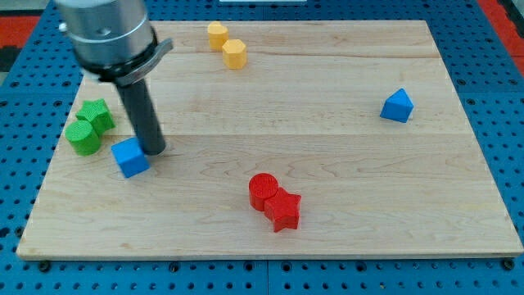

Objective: Move the cube below the green blocks

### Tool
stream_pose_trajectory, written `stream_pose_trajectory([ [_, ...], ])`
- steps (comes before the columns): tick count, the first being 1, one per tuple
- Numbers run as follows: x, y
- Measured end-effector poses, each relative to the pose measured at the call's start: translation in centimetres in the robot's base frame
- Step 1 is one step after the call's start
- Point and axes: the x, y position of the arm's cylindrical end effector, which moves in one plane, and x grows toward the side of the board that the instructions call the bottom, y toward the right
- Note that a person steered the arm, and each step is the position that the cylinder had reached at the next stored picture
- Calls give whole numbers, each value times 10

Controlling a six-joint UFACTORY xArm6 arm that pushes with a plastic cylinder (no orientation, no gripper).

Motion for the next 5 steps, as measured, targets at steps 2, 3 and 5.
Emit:
stream_pose_trajectory([
  [2,-3,-49],
  [3,19,-50],
  [5,45,-37],
])
